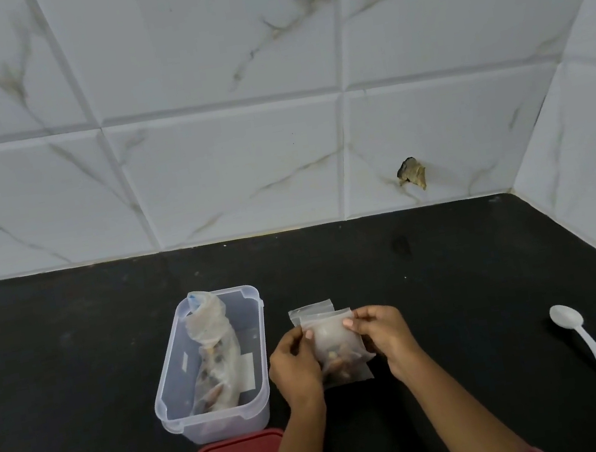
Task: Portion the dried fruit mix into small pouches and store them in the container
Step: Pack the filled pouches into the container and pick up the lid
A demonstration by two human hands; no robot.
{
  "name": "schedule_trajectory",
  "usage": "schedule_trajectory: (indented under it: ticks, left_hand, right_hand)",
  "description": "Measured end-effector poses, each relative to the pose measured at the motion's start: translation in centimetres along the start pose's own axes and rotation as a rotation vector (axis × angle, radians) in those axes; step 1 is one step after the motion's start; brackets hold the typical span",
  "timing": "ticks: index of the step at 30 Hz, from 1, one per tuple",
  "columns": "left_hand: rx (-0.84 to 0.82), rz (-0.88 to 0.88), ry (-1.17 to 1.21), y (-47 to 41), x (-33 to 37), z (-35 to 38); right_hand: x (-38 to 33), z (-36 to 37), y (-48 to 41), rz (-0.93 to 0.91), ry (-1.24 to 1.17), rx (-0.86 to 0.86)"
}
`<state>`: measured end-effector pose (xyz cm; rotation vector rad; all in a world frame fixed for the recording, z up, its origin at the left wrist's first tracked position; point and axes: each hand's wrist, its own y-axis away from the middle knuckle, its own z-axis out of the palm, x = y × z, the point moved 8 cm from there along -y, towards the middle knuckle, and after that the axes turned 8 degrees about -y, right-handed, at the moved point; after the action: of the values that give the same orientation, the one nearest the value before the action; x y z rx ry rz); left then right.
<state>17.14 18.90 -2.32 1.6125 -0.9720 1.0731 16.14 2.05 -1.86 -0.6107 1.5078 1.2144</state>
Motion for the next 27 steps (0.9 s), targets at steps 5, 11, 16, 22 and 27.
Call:
schedule_trajectory:
  ticks: [5, 11, 16, 22, 27]
  left_hand:
    - [0.008, -0.005, 0.097, -0.2, 1.1, 0.1]
    - [0.028, -0.182, 0.078, -1.7, 1.4, 0.8]
    - [-0.046, -0.383, 0.073, -2.0, 0.9, 1.5]
    - [-0.084, -0.43, 0.07, -3.5, -0.4, 1.8]
    - [-0.082, -0.348, 0.039, -3.1, 0.5, 1.6]
  right_hand:
    - [-1.3, 0.3, -0.5, 0.039, -0.042, -0.027]
    - [-1.1, 1.4, -3.1, 0.181, -0.153, -0.047]
    - [-0.5, 1.8, -4.3, 0.208, -0.103, -0.044]
    - [-0.9, 2.0, -4.6, 0.178, 0.104, -0.026]
    - [-1.0, 1.6, -4.3, 0.169, 0.078, -0.026]
